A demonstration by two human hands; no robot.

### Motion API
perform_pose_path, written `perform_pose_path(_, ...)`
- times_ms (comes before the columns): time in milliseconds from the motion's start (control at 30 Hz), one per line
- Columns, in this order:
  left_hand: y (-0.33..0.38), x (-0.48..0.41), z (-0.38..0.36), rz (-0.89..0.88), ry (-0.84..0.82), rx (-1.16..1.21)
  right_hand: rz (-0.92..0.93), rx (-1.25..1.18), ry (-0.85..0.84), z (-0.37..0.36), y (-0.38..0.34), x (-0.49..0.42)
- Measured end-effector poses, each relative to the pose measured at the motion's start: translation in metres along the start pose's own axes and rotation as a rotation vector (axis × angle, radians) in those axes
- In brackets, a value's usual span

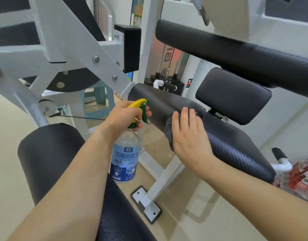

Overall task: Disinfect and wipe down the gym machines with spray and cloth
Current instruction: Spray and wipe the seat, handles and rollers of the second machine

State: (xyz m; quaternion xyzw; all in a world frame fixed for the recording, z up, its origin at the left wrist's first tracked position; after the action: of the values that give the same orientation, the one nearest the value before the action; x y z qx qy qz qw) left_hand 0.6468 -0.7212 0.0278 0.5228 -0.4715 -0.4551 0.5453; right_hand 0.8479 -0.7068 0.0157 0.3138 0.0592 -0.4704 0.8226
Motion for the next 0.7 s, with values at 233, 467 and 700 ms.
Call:
perform_pose_path(233, -0.002, -0.009, 0.024, -0.044, 0.165, 0.036, -0.054, -0.099, -0.048, -0.015, -0.058, -0.124)
perform_pose_path(467, -0.007, -0.014, 0.035, -0.055, 0.292, 0.105, -0.005, -0.13, -0.086, -0.008, -0.076, -0.169)
perform_pose_path(700, -0.006, -0.02, 0.027, -0.014, 0.281, 0.036, 0.106, 0.011, -0.055, 0.002, -0.006, -0.045)
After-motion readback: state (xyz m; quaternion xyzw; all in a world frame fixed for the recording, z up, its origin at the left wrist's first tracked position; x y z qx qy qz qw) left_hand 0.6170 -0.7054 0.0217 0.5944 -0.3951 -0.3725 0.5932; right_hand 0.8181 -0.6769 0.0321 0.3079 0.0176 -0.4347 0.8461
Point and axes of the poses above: each hand's wrist, its own x-axis away from the middle knuckle, its own z-axis out of the back of the hand, y = z × x, the point moved 5 cm from there along -x, towards the middle knuckle, and after that the axes turned 2 degrees about -x, right-handed, at the moved point
